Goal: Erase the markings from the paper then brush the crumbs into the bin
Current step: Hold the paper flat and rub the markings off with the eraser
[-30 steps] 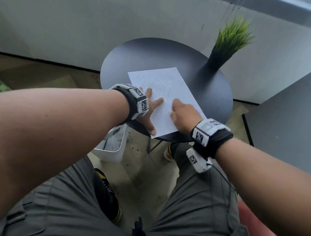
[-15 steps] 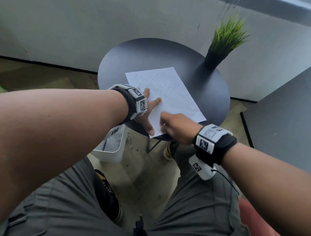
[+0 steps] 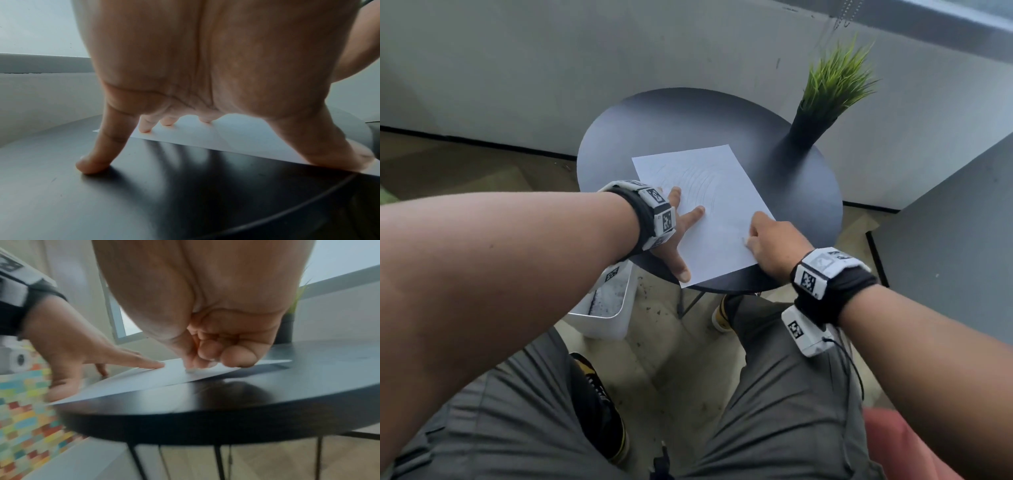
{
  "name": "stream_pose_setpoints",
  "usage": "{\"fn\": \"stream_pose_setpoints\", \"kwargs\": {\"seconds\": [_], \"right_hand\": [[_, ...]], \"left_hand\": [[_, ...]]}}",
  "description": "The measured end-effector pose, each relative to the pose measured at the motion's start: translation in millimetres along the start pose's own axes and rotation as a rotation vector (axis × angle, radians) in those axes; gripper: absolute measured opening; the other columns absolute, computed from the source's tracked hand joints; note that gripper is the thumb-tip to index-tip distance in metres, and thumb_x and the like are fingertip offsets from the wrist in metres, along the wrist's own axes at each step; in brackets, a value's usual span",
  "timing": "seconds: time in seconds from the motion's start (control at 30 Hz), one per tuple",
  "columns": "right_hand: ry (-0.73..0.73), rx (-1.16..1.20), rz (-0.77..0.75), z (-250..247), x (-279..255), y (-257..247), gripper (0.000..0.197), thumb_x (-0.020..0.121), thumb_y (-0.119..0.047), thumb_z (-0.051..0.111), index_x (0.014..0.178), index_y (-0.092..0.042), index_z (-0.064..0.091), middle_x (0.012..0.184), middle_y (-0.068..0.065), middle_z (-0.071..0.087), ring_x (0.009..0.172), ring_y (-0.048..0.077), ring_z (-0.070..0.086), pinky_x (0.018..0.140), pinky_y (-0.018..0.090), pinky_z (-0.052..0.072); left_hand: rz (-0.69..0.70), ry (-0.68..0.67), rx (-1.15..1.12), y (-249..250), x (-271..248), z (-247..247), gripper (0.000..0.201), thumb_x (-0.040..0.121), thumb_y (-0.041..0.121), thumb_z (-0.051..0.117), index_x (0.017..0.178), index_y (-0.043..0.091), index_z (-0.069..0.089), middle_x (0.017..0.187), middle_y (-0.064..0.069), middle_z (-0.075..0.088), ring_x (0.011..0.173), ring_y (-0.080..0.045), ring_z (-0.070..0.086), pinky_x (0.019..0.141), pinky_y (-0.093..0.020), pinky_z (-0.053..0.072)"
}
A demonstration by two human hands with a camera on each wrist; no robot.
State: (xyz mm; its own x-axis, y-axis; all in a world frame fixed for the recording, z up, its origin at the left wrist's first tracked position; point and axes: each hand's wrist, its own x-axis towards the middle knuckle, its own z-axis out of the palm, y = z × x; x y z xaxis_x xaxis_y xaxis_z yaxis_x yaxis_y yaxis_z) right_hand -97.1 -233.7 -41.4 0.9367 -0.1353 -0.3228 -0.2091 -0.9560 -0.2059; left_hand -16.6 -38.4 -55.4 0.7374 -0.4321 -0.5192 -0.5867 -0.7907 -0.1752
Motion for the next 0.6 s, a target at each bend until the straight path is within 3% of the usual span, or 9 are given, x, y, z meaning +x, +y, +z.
{"fn": "stream_pose_setpoints", "kwargs": {"seconds": [0.1,0.17,0.23,0.33,0.4,0.47,0.6], "right_hand": [[-0.099,0.013,-0.262,21.8,-25.8,-34.6,0.011,0.094,-0.019,0.045,0.093,-0.015,0.034,0.077,0.008,0.052,0.075,0.033,0.051,0.066,0.040,0.045],[-0.140,-0.012,-0.428,27.5,-37.0,-43.7,0.010,0.095,-0.021,0.047,0.095,-0.014,0.040,0.084,0.011,0.058,0.077,0.033,0.052,0.067,0.041,0.046],[-0.120,-0.017,-0.379,15.9,-24.9,-33.7,0.012,0.094,-0.024,0.051,0.099,-0.015,0.047,0.091,0.010,0.060,0.084,0.031,0.054,0.069,0.037,0.044],[-0.057,0.035,-0.062,-5.8,8.5,-5.2,0.013,0.091,-0.027,0.053,0.099,-0.017,0.053,0.097,0.008,0.061,0.090,0.029,0.055,0.070,0.032,0.039],[0.022,0.037,0.055,-11.7,21.1,1.7,0.013,0.091,-0.028,0.051,0.098,-0.016,0.052,0.098,0.010,0.062,0.088,0.029,0.055,0.071,0.033,0.042],[0.021,-0.001,0.009,-5.1,15.5,-9.1,0.012,0.092,-0.027,0.048,0.098,-0.017,0.048,0.097,0.012,0.061,0.085,0.032,0.055,0.072,0.036,0.044],[-0.117,-0.034,-0.342,19.0,-16.8,-38.5,0.013,0.095,-0.027,0.047,0.102,-0.015,0.046,0.093,0.013,0.062,0.082,0.031,0.053,0.074,0.040,0.046]], "left_hand": [[-0.002,-0.002,-0.017,-1.7,1.3,3.0,0.146,0.041,0.094,0.062,0.150,0.046,-0.024,0.163,-0.015,-0.022,0.149,-0.050,-0.007,0.115,-0.069,0.016],[0.001,-0.008,-0.019,-2.2,0.8,3.2,0.146,0.042,0.094,0.062,0.150,0.046,-0.025,0.163,-0.015,-0.024,0.149,-0.049,-0.010,0.115,-0.069,0.015],[0.002,-0.017,-0.022,-1.2,-1.4,2.1,0.145,0.045,0.093,0.063,0.150,0.045,-0.025,0.163,-0.014,-0.024,0.149,-0.049,-0.010,0.115,-0.069,0.015],[0.006,-0.014,-0.037,-0.6,-4.8,0.9,0.140,0.052,0.090,0.065,0.152,0.045,-0.022,0.163,-0.013,-0.024,0.149,-0.048,-0.011,0.115,-0.069,0.015],[0.008,-0.015,-0.051,-1.2,-5.9,2.5,0.138,0.054,0.089,0.065,0.152,0.045,-0.022,0.163,-0.012,-0.025,0.149,-0.048,-0.012,0.116,-0.069,0.014],[0.009,-0.014,-0.058,-1.9,-5.9,3.8,0.138,0.054,0.089,0.065,0.152,0.045,-0.022,0.163,-0.012,-0.025,0.149,-0.048,-0.012,0.116,-0.069,0.014],[0.014,-0.018,-0.073,-3.2,-6.1,5.1,0.140,0.051,0.090,0.064,0.152,0.045,-0.022,0.163,-0.013,-0.026,0.150,-0.047,-0.013,0.117,-0.068,0.012]]}}
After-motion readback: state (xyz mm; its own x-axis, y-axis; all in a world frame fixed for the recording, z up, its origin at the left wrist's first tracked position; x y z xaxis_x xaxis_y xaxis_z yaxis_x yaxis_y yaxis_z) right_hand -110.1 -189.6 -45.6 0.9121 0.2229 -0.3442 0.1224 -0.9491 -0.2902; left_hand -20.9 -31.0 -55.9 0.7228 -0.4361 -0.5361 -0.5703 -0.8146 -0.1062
